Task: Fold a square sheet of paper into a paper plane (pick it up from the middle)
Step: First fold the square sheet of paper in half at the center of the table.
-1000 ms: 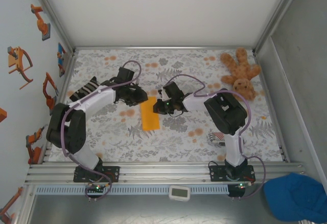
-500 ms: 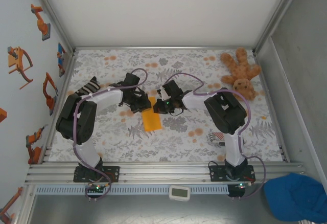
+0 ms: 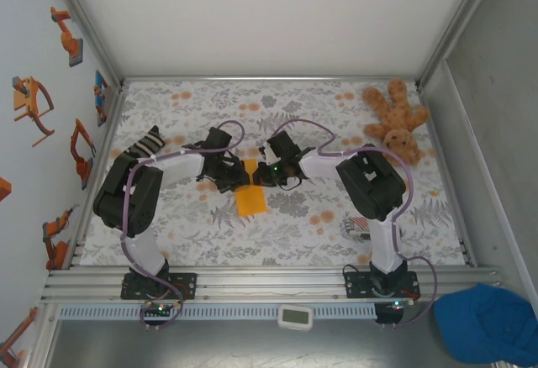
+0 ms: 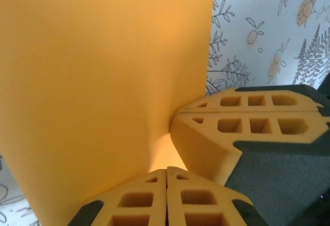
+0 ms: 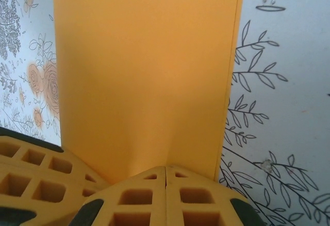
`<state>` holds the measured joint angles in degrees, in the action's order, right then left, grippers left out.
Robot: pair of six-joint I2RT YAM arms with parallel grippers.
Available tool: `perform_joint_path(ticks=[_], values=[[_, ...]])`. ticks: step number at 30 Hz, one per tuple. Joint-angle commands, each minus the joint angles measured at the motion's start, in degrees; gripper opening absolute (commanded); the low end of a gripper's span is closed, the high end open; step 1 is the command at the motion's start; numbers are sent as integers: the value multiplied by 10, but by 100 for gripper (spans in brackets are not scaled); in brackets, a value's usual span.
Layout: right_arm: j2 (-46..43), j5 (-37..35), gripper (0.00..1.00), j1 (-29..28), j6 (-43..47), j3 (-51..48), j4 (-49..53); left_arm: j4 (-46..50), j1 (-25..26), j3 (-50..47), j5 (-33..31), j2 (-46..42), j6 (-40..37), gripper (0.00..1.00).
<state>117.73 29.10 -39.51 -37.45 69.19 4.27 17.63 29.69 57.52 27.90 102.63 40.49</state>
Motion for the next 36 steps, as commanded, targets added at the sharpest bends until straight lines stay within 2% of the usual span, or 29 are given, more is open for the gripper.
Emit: perform_joint_path(ticks=[1,10,18,23,26,28,36], values=[[52,-104,0,8,4,-35,139,-2,2,4,-7,21,9,7],[62,-122,0,8,20,-32,161,-2,-26,-45,-23,13,-4,7],[75,-146,0,8,36,-34,182,-13,-78,-133,7,-46,-3,7],[75,-148,0,8,37,-36,183,20,-99,-133,-32,-113,-2,6],[72,-147,0,8,36,-34,184,-14,-97,-124,-27,-158,11,6],[71,-147,0,7,36,-33,183,-65,-88,-123,-2,-172,26,6],[75,-144,0,8,33,-27,186,-162,-59,-83,37,-81,62,6]])
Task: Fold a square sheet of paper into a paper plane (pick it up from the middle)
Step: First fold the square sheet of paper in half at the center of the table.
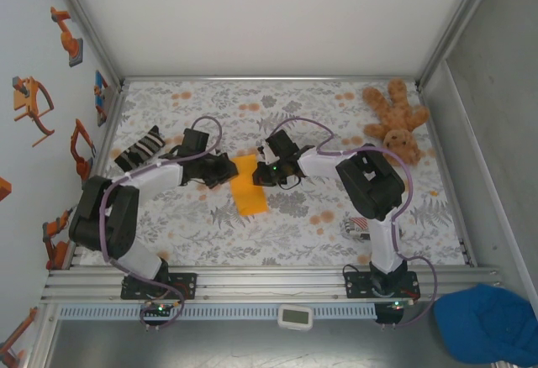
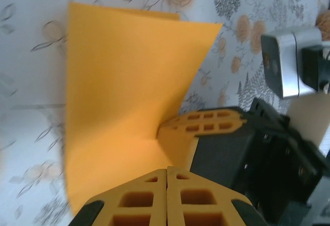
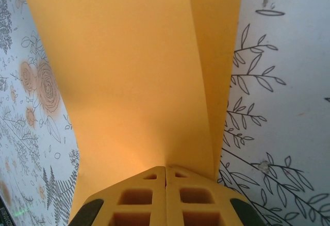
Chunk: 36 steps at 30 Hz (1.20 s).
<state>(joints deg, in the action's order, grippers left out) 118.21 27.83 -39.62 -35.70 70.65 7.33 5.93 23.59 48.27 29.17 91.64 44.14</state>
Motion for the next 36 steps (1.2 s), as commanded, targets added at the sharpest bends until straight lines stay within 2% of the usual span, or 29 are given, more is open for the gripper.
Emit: perform_joint_path(ticks=[1,12,20,25,31,36], values=[[70,-131,0,9,15,-42,155,-59,3,10,35,42,32,6],[75,-135,0,9,14,-43,160,-96,-19,-40,27,108,10,6],[77,-144,0,9,14,-49,162,-75,-81,-57,8,120,-20,6],[74,-148,0,9,15,-52,164,-78,-123,-64,2,73,-5,6],[74,-147,0,9,14,-50,164,-134,-92,-56,42,29,44,6],[80,-140,0,9,9,-48,160,-184,-32,-33,49,87,85,6]])
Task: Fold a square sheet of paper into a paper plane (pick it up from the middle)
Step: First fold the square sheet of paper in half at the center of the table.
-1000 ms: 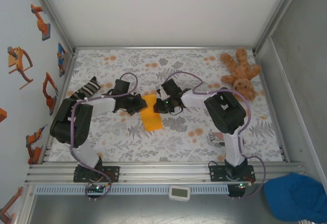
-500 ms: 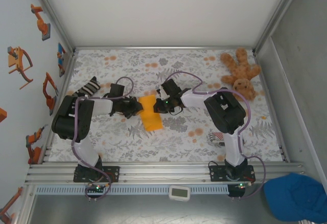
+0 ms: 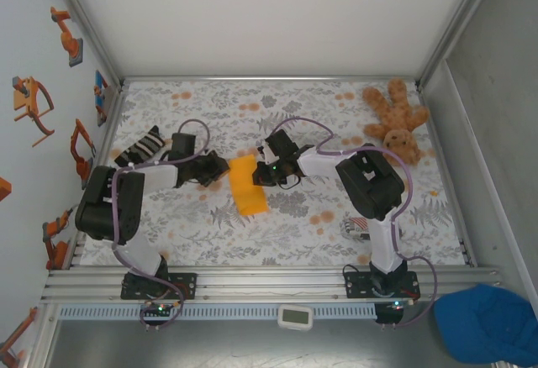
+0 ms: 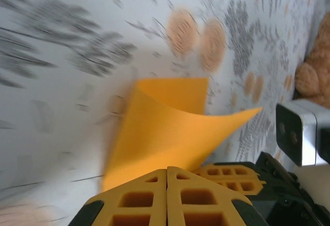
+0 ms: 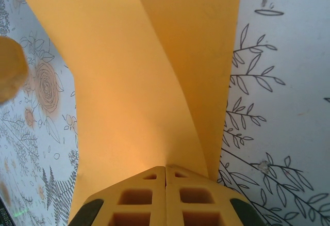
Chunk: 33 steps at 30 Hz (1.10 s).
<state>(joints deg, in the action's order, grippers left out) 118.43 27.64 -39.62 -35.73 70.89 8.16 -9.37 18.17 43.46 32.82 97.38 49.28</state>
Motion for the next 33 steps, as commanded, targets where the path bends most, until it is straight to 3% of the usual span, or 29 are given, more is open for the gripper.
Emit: perform_joint_path(ticks=[1,8,15,19,25,33], values=[[79,-139,0,9,9,-50,151,-33,27,23,12,43,37,6],[79,-139,0,8,12,-53,154,5,11,56,-26,91,-2,6],[78,-142,0,9,13,-59,154,61,-67,72,-56,116,-45,6],[75,-144,0,9,13,-62,153,65,-86,90,-54,118,-42,6],[74,-143,0,9,11,-62,150,60,-69,93,-22,54,-21,6],[74,-143,0,9,8,-64,150,100,16,76,-38,11,-14,6]])
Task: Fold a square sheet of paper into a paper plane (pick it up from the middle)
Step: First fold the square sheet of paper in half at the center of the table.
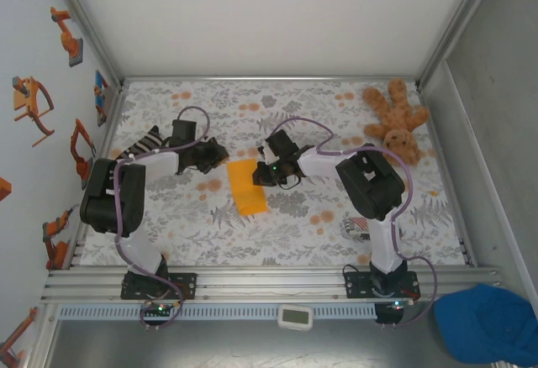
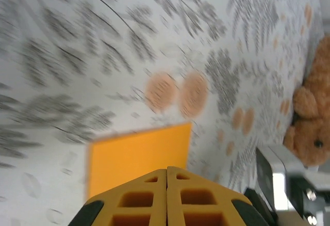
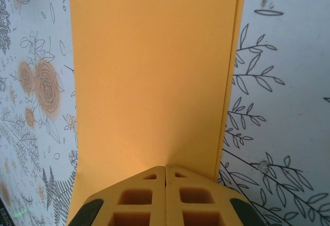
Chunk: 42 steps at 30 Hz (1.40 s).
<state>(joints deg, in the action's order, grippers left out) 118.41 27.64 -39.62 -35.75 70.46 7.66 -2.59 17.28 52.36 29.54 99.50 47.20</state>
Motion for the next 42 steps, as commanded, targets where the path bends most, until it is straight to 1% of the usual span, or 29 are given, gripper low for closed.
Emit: perform_joint_path(ticks=[1,7,12,18,27,31,36,39,42], values=[[73,-143,0,9,8,-60,155,37,35,-17,-6,-14,8,6],[74,-143,0,9,10,-59,158,71,77,-59,22,-48,-3,6],[75,-145,0,8,7,-59,158,101,101,-63,54,-38,-15,6],[78,-147,0,8,2,-62,155,134,103,-79,25,-25,-29,5],[82,-157,0,9,3,-63,158,103,99,-143,21,-22,-27,6],[84,-159,0,9,1,-65,157,108,93,-185,22,-59,-28,6],[87,-160,0,8,0,-66,155,127,91,-228,36,-146,-34,6],[89,-160,0,9,0,-66,153,101,92,-220,64,-211,-40,5],[90,-161,0,9,-1,-66,153,74,89,-186,38,-248,-32,6]])
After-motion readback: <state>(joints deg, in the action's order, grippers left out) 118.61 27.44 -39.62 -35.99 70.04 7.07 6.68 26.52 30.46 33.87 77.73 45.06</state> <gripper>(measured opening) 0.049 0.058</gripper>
